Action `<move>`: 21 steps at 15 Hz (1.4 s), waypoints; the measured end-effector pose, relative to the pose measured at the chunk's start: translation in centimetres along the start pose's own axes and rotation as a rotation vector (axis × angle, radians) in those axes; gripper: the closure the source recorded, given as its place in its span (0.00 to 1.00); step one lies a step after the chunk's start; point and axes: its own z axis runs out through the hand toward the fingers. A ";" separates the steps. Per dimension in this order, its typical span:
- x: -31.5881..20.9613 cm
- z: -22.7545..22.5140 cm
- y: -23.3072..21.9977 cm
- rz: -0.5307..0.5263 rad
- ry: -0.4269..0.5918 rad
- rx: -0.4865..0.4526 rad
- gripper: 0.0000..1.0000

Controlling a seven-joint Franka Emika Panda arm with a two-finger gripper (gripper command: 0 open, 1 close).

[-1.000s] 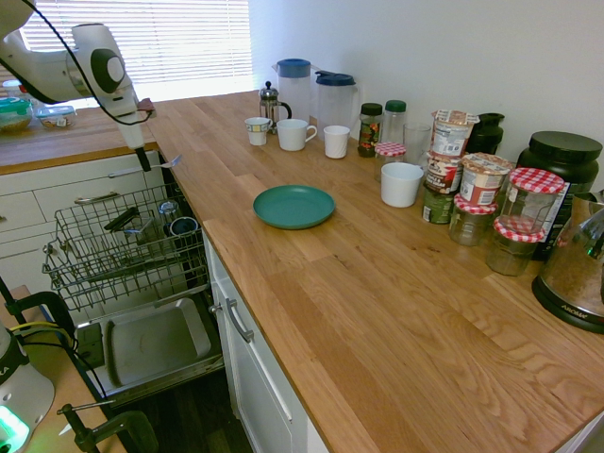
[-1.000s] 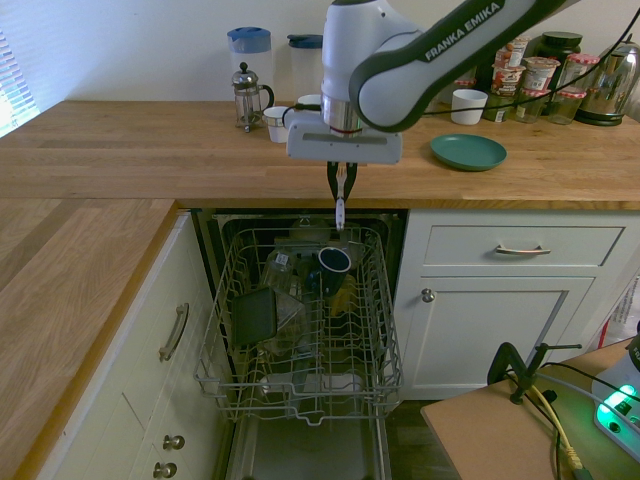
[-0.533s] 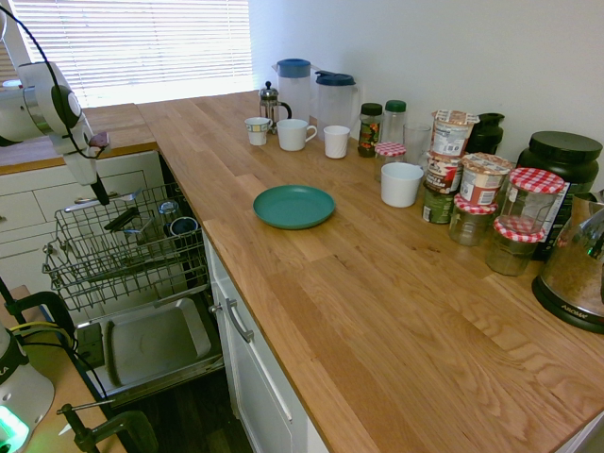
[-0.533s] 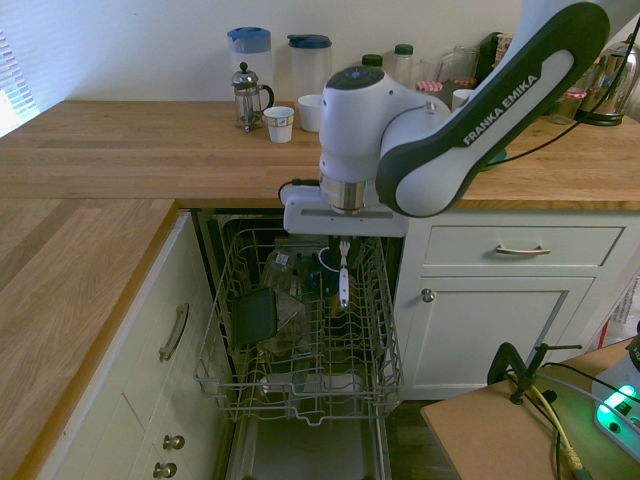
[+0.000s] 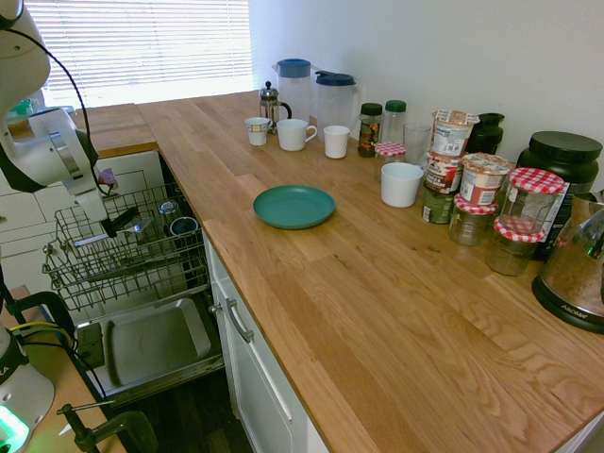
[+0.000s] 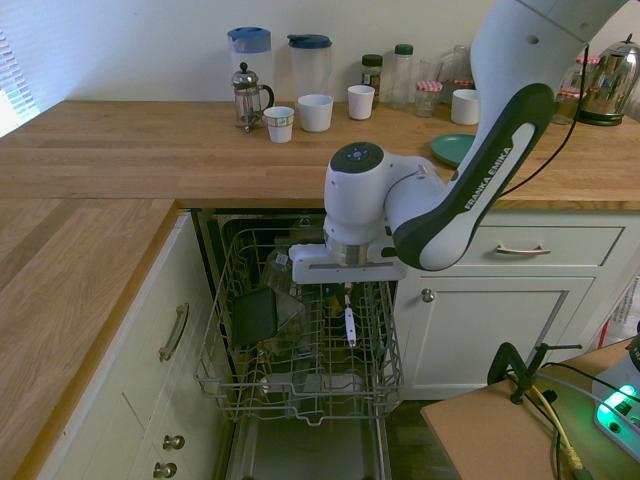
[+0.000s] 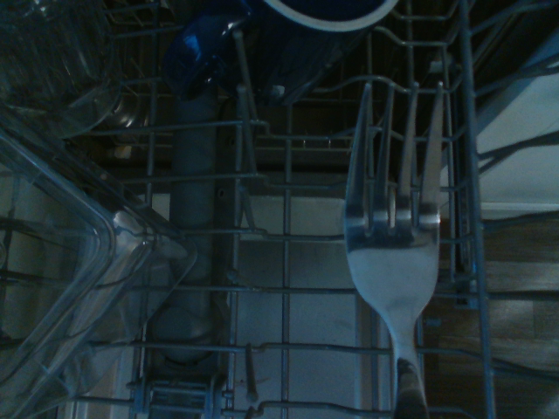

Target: Put the fork in the dishwasher

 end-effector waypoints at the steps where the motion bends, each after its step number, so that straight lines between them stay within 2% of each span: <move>1: -0.1 1.1 -0.4 -0.004 -0.003 -0.005 1.00; 6: -0.4 6.1 -1.0 0.012 -0.026 -0.033 1.00; 7: -0.5 6.5 -0.8 0.017 -0.029 -0.036 0.00; 21: -0.1 6.9 -0.6 0.033 -0.021 -0.022 0.00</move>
